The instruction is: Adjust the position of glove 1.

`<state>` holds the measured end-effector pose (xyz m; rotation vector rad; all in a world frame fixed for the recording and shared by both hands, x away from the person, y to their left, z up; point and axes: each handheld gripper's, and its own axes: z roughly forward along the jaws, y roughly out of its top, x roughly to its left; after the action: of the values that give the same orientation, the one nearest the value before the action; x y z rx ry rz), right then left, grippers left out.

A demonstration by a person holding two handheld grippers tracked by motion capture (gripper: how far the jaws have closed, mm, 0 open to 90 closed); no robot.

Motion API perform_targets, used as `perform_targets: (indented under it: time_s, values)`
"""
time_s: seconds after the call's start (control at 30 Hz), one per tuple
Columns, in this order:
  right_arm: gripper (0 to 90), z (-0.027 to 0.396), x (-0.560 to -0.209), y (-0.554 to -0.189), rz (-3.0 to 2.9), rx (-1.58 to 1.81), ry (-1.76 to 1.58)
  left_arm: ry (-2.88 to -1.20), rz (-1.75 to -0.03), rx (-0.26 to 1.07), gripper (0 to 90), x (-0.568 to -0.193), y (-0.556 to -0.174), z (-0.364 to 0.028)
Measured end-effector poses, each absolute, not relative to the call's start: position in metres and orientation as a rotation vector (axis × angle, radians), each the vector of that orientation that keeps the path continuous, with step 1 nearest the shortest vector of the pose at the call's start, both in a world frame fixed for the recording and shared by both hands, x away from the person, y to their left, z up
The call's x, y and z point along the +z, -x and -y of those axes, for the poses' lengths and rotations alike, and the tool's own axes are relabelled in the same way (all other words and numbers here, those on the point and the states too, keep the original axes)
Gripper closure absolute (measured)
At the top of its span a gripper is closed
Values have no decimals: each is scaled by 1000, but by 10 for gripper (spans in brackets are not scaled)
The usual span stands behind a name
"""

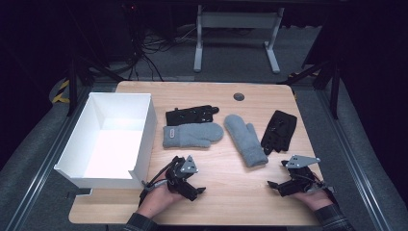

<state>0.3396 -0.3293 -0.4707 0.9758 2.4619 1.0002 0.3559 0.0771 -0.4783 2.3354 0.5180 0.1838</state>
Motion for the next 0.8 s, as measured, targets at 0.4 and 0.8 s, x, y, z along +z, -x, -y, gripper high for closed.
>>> perform_targets:
  time_s: [0.4,0.8]
  values:
    - [456,329,-447,-348,-2451,1103,-969,-2334,-518,183,1,-478,-356,-77]
    - [900,310,-426,-386,-2470,1187,-914,-2335,-520,187,1,-478,-356,-77]
